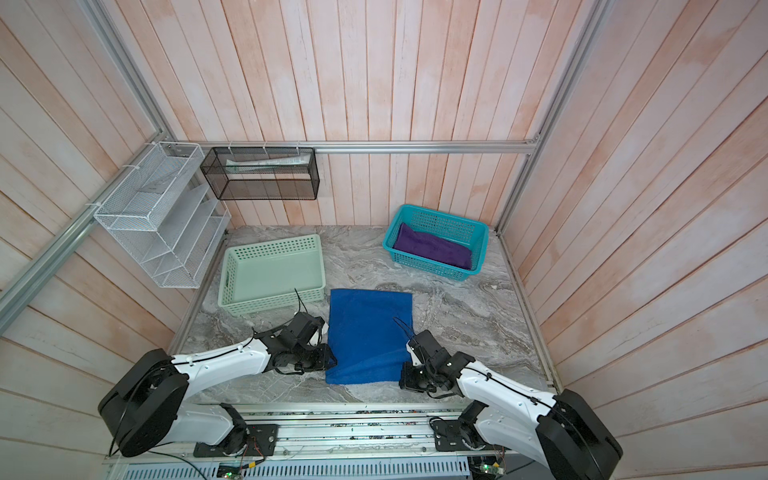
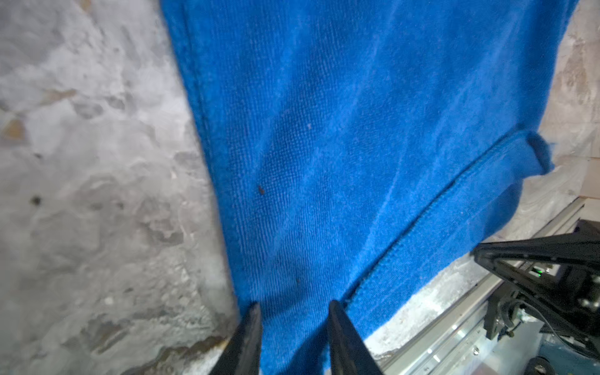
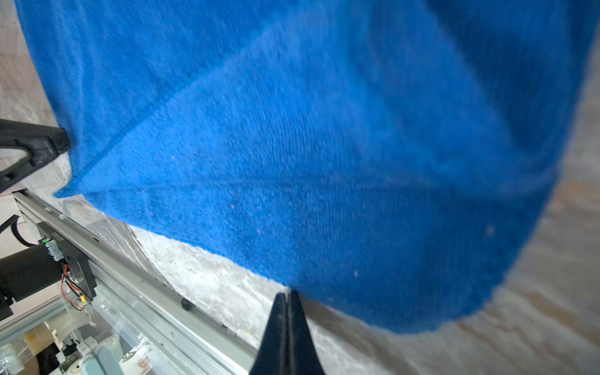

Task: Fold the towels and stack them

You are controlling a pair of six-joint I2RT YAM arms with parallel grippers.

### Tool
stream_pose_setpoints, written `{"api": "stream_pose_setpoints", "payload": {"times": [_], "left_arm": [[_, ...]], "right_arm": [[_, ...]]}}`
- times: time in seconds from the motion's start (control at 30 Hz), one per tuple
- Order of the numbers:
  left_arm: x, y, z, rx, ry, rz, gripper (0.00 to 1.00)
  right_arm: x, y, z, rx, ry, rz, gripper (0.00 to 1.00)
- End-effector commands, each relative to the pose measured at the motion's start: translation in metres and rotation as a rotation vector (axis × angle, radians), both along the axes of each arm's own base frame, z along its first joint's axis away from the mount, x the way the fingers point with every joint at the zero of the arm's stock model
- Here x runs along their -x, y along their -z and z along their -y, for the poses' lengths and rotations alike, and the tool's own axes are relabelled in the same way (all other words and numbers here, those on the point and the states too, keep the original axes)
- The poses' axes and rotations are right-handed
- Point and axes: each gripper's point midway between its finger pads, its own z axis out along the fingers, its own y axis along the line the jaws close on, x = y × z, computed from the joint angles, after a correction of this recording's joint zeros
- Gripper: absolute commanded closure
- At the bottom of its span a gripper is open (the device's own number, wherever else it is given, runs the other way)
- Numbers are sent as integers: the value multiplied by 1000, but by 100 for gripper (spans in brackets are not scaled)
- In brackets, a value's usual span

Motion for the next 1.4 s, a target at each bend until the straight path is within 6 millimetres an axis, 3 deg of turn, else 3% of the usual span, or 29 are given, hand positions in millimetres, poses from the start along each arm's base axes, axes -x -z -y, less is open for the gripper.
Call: {"api": "stream_pose_setpoints", "payload": {"times": [0.0,0.13,0.23,0.3,0.43,0.57,0.67,0.83,1.07,1.23,1.37], "left_arm": [[29,14,-19,-64,13,-85,64],[27,-5,-29,-96,15,-27,63],[-1,-30,-25,-98,19,73,59],[-24,-46,-18,-93,30,120,58],[-81,-65,6,-97,55,212,56],[-142,-67,30,-122,57,277,53],[-181,-58,38,-151,38,296,49],[-226,-39,28,-175,-17,278,44],[-243,-21,-2,-210,-53,244,40],[-238,-11,-22,-220,-69,204,39],[-228,-13,-25,-197,-62,193,38]], "right_arm": [[7,-8,2,2,81,-4,94],[-13,-49,7,-4,149,121,82],[-48,-85,12,13,175,264,75],[-72,-96,16,22,170,306,72],[-138,-98,36,83,188,390,62],[-201,-96,51,110,222,450,56],[-234,-85,55,132,219,458,53],[-259,-62,47,141,200,444,49],[-274,-48,24,97,146,453,47],[-288,-31,16,97,128,433,47],[-296,-21,9,108,101,414,47]]}}
